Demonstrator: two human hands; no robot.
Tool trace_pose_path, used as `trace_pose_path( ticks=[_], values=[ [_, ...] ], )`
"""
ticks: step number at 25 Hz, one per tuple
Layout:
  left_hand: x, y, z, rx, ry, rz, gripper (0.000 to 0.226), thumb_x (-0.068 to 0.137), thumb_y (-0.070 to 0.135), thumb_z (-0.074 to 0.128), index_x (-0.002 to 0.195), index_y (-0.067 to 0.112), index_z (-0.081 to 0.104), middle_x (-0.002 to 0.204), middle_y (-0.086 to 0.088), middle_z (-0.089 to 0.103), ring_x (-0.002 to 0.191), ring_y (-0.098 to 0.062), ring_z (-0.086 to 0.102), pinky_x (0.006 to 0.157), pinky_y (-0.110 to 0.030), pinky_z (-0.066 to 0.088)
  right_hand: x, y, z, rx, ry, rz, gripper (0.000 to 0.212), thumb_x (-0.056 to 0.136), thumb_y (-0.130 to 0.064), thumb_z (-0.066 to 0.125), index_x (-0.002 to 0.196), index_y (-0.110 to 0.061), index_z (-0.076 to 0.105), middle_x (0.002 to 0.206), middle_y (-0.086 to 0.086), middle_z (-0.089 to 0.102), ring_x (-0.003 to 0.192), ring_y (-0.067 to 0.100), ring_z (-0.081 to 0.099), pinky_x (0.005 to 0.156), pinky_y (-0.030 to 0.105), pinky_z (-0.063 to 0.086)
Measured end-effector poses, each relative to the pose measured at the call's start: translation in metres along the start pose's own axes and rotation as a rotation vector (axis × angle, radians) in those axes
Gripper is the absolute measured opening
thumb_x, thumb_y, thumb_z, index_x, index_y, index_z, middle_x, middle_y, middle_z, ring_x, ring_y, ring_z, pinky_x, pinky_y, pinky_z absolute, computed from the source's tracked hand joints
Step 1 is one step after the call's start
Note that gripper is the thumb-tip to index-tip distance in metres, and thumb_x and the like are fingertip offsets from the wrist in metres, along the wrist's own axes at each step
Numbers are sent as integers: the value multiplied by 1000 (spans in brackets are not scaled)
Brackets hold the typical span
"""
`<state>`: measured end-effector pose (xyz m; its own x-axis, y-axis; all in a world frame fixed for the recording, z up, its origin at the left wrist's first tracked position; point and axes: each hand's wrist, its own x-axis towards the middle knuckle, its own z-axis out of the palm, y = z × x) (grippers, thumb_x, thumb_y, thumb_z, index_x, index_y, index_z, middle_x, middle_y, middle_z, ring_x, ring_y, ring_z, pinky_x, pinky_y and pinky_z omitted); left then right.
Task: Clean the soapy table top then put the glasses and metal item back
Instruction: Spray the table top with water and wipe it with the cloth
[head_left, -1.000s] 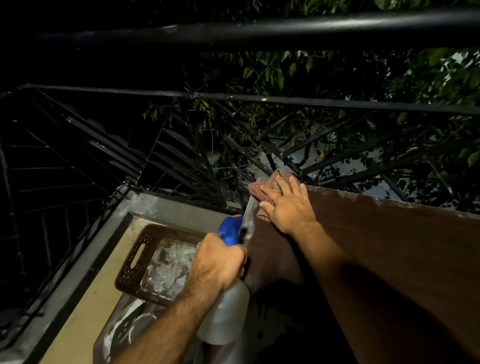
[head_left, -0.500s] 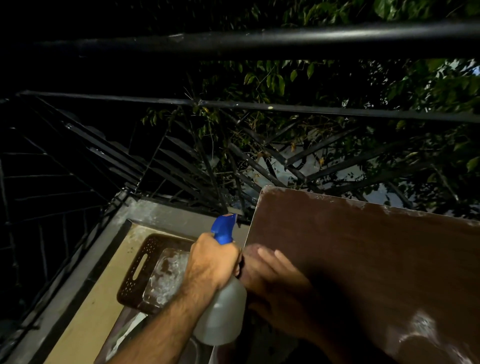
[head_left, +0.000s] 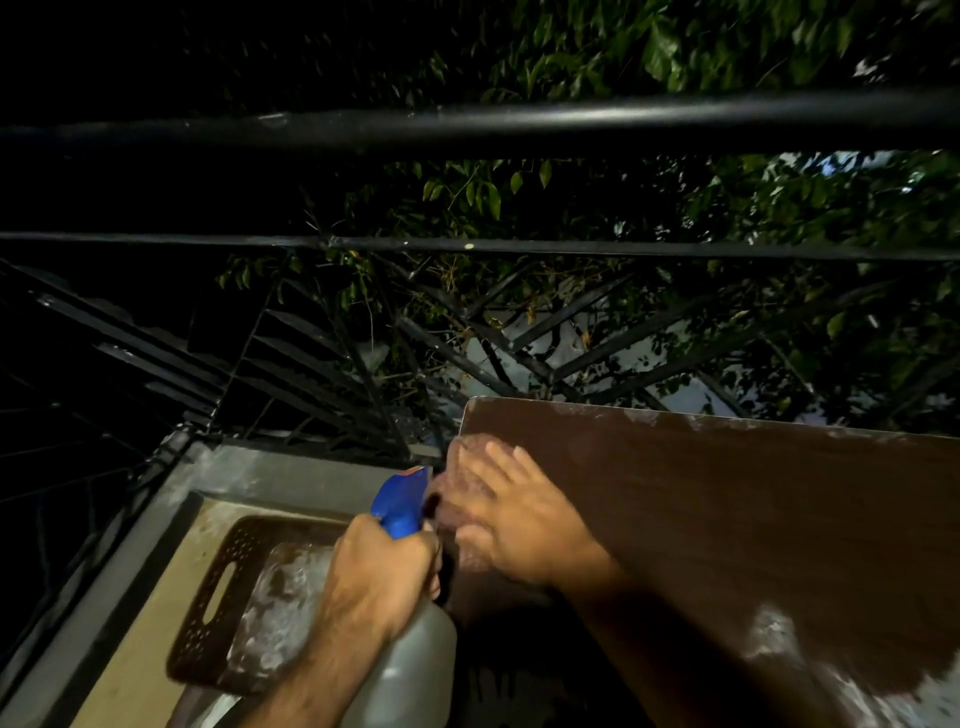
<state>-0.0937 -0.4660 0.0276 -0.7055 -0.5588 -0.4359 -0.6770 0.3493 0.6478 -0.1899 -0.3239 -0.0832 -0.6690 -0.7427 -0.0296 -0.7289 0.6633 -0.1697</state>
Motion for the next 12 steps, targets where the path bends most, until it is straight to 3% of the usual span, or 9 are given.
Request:
trace_pose_path(
  ticks=[1,3,5,7,8,10,12],
  values=[
    [-4,2,1,17,-13,7,13,72,17,67,62,9,70,53,-6,71,53,-19,67,59,-31,52,-17,2,2,12,-1,-16,55,93,-61,32,145,-45,41,158,3,35,149,29,22,119,50,8],
    [-14,6,4,30,-82,27,15,70,13,65,57,17,71,49,-3,69,45,-11,64,58,-32,50,-37,32,-2,14,2,102,55,95,-62,27,148,-47,32,162,-1,26,151,26,12,122,48,3],
    [-24,10,9,5,-170,35,22,68,10,63,51,22,69,49,-7,68,52,-21,68,66,-44,56,-51,75,-11,29,32,383,56,98,-62,23,152,-47,21,165,-3,12,152,23,-2,122,47,-3],
    [-33,15,15,-19,-189,49,18,65,12,61,50,18,68,51,-12,68,59,-35,69,77,-53,58,-68,117,-21,80,85,673,56,99,-61,25,153,-45,21,166,0,12,152,25,-2,122,48,-1],
    [-36,18,20,-26,-171,51,19,67,11,61,50,16,68,51,-13,68,56,-33,69,76,-52,59,-75,131,-24,91,107,772,56,100,-60,26,153,-44,22,165,1,13,152,27,0,121,49,2],
    [-39,23,29,-54,-120,62,23,71,10,64,48,10,67,45,-10,66,43,-18,65,59,-38,57,-79,138,-25,70,108,852,57,100,-59,26,154,-42,23,165,4,12,151,30,0,121,52,3],
    [-44,28,38,-19,-52,68,28,75,7,66,47,6,65,37,-2,61,31,-8,56,40,-24,45,-73,120,-24,23,96,763,57,100,-59,25,154,-42,20,166,5,7,151,32,-3,121,52,-2]
  ],
)
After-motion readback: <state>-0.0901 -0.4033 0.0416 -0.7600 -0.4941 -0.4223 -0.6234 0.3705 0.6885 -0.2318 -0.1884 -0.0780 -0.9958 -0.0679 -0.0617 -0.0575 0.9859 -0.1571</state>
